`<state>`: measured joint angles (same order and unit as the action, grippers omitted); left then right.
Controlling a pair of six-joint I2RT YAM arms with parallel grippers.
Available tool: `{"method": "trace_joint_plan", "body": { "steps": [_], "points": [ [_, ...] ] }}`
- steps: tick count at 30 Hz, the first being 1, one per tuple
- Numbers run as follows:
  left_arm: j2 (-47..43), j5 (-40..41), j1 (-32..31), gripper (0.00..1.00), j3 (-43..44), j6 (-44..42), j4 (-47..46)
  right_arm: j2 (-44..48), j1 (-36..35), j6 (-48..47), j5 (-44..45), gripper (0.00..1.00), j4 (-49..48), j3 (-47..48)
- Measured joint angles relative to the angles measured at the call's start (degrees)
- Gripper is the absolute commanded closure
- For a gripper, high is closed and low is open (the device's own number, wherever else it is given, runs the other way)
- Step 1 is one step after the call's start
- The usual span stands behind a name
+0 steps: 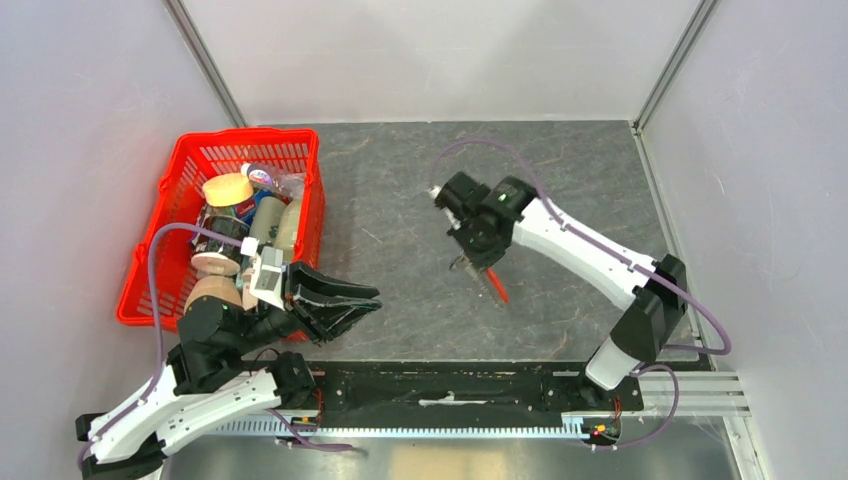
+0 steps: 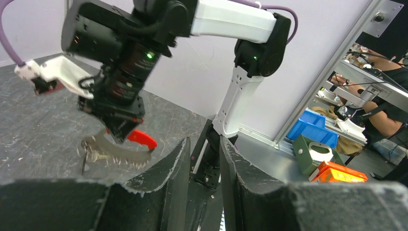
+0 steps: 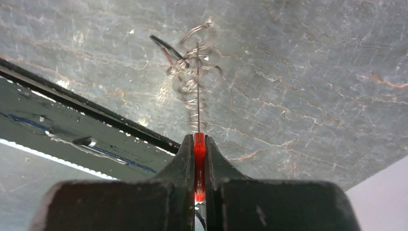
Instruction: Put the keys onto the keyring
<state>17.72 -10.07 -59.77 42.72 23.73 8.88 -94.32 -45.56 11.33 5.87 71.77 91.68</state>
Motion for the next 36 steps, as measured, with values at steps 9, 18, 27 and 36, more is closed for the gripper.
{"method": "trace_joint_plan", "body": {
  "steps": [9,18,27,36],
  "points": [
    [1.68,-0.74,0.0,0.65,0.0,0.22,-1.01,-0.79,-2.01,0.07,4.9,1.0,2.25,-2.99],
    [2.12,-1.44,0.0,0.66,0.0,0.63,-1.84,0.79,-2.97,0.59,4.31,1.0,3.52,-4.61],
    [2.12,-2.08,0.0,0.66,-0.04,0.9,-2.23,0.59,-3.5,0.7,3.15,1.0,3.74,-4.33],
    [2.12,-2.08,0.0,0.66,-0.04,0.9,-2.12,-0.48,-3.39,1.36,-8.11,1.0,-1.92,-3.82]
  ]
}}
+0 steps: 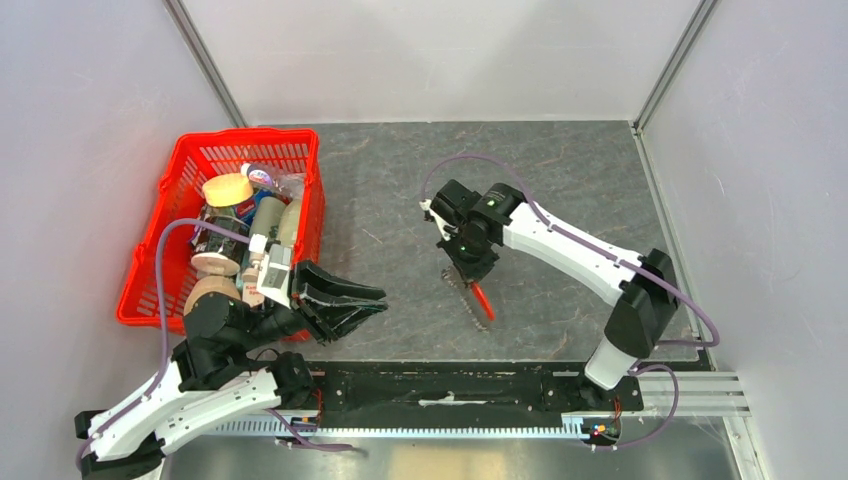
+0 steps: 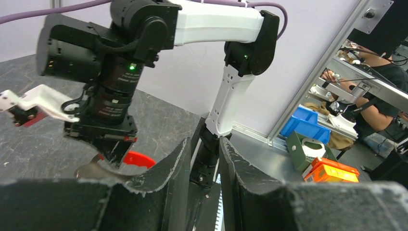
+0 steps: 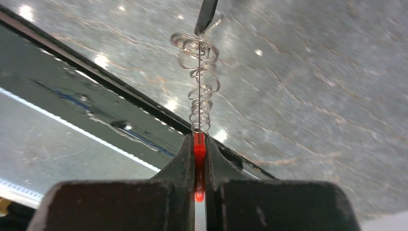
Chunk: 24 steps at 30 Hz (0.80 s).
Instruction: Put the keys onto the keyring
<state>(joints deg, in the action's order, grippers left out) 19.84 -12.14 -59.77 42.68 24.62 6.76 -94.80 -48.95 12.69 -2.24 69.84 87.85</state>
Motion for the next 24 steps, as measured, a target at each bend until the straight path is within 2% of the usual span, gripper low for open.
{"method": "trace_joint_plan", "body": {
  "steps": [9,11,19,24],
  "points": [
    [-0.55,0.04,0.0,0.65,0.0,-0.02,0.7,-8.26,0.07,6.45,-20.0,1.0,-14.93,1.25],
    [-0.76,0.07,0.0,0.65,0.0,-0.02,0.87,-9.38,0.11,7.45,-22.23,1.0,-18.01,0.22],
    [-1.4,0.11,0.0,0.65,-0.07,-0.02,0.85,-11.82,5.84,8.7,-21.75,1.0,-21.53,-11.37],
    [-1.49,0.13,0.0,0.65,-0.68,-0.02,0.85,-13.18,8.92,10.08,-21.35,1.0,-21.16,-14.19]
  ]
}}
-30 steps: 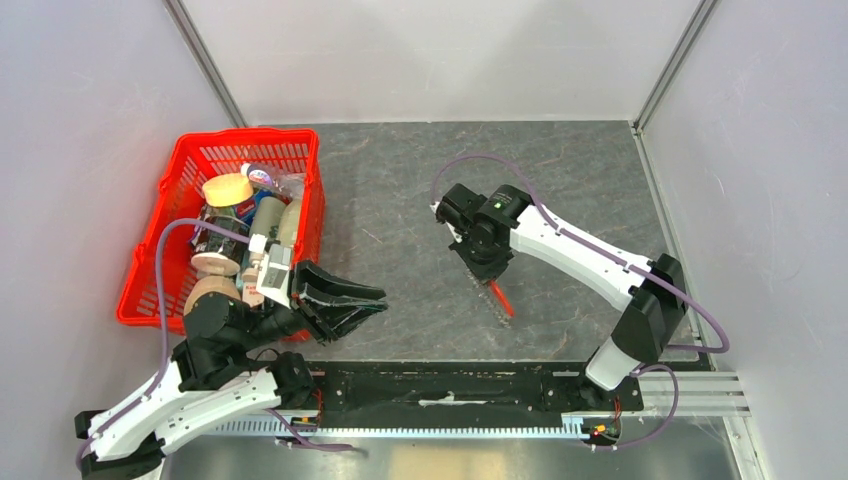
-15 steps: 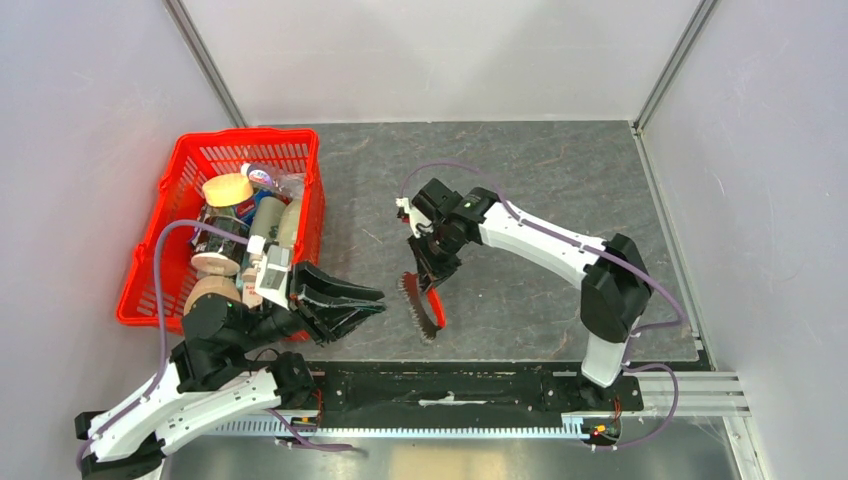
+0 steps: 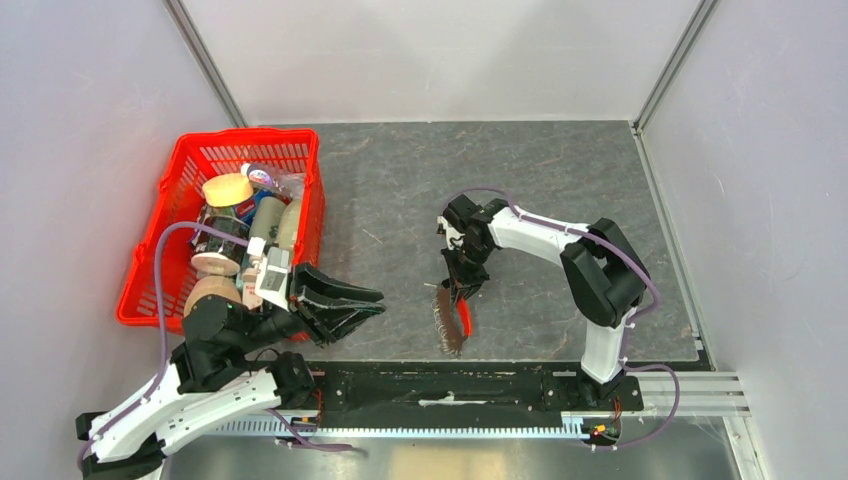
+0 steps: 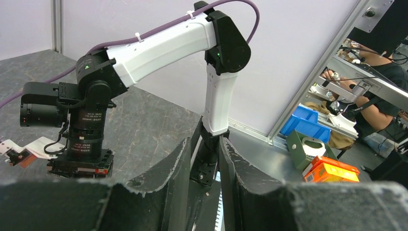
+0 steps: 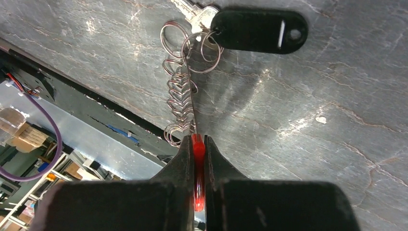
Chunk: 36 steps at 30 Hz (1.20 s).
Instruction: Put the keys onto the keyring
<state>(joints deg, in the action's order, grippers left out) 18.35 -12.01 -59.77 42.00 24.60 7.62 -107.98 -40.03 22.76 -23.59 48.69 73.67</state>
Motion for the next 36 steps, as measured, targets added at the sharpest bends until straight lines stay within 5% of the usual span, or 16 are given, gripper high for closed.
{"method": "trace_joint_plan", "body": {
  "steps": [13,24,36],
  "points": [
    [1.29,-0.02,0.0,0.65,-0.09,0.0,-0.02,0.22,2.12,-1.11,5.11,0.61,-1.9,-2.97],
    [2.14,0.0,0.0,0.65,-0.09,0.0,-0.02,3.96,8.98,-1.97,13.51,0.05,0.09,-0.7],
    [2.91,1.75,0.0,0.5,0.35,-0.31,0.94,33.97,8.52,-2.82,21.51,0.03,-0.09,2.78]
  ]
}}
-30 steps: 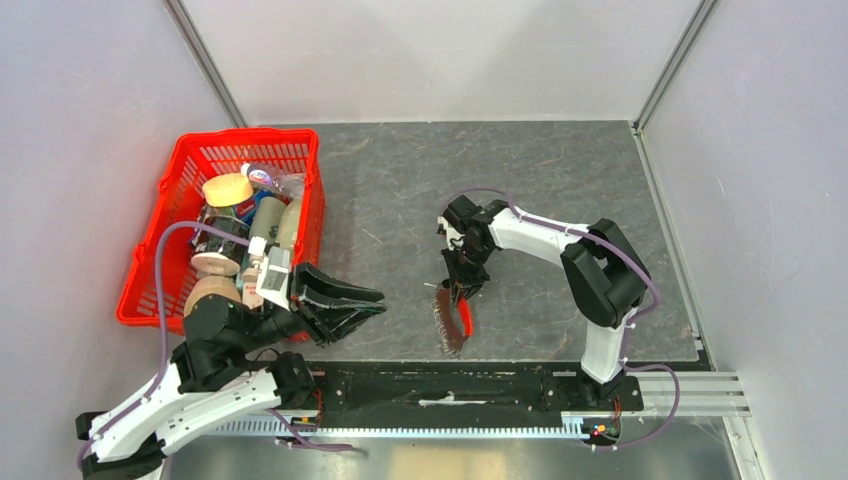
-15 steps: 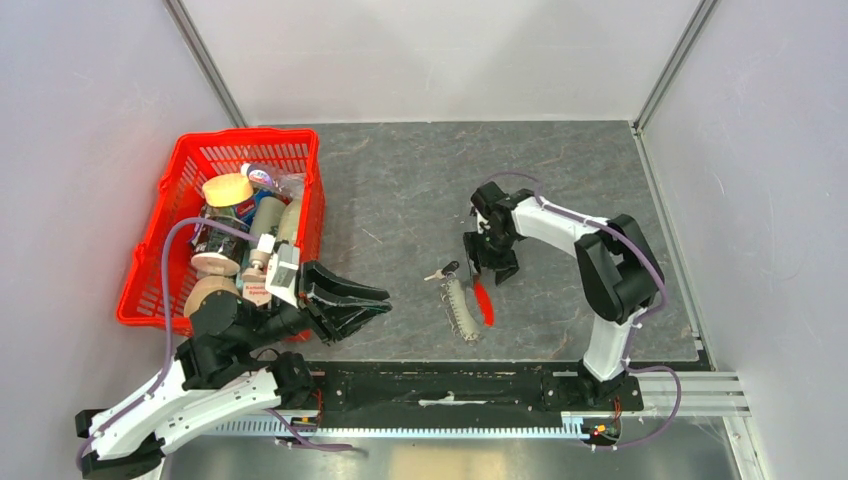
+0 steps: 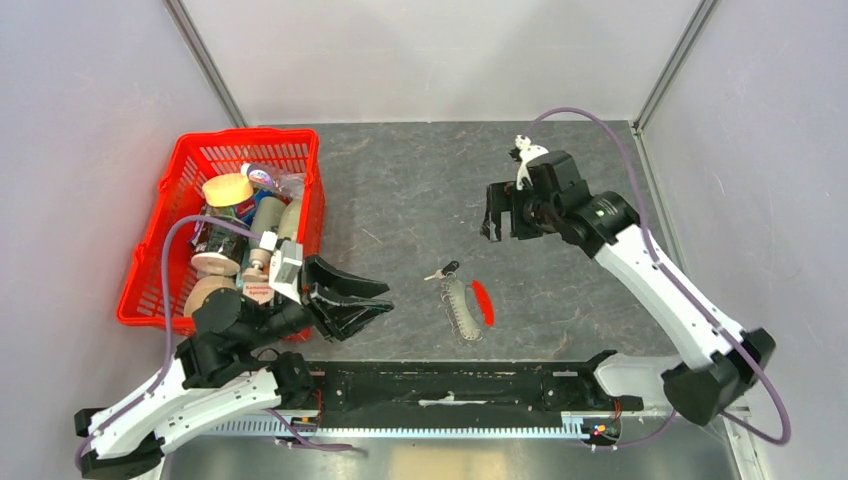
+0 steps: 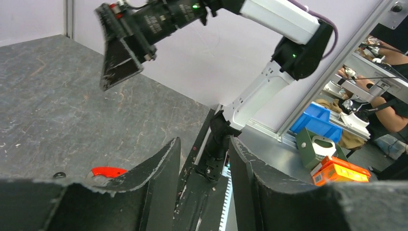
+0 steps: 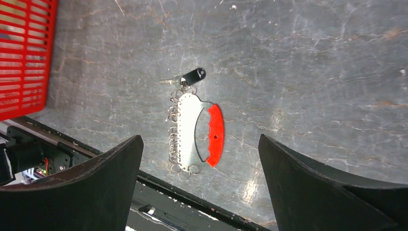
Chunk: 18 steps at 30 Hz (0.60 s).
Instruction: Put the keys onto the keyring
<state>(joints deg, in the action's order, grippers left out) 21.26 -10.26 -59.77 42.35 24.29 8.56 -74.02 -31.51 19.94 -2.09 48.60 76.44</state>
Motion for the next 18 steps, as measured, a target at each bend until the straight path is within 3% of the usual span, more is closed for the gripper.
{"method": "trace_joint_plan", "body": {
  "steps": [3,6,7,18],
  "points": [
    [0.07,0.79,0.0,0.48,0.83,-0.28,1.18,4.28,0.0,-0.22,1.6,0.03,0.17,0.0],
    [0.15,1.25,0.0,0.23,1.86,-0.79,2.21,7.19,0.0,-0.35,2.47,0.03,0.81,0.11],
    [0.28,1.31,0.0,0.19,2.21,-1.2,2.43,7.98,0.0,-0.42,2.67,0.03,1.03,0.13],
    [5.64,6.32,0.02,0.14,9.62,-3.89,9.09,15.19,0.0,0.09,5.57,0.03,4.85,1.62]
  ]
}}
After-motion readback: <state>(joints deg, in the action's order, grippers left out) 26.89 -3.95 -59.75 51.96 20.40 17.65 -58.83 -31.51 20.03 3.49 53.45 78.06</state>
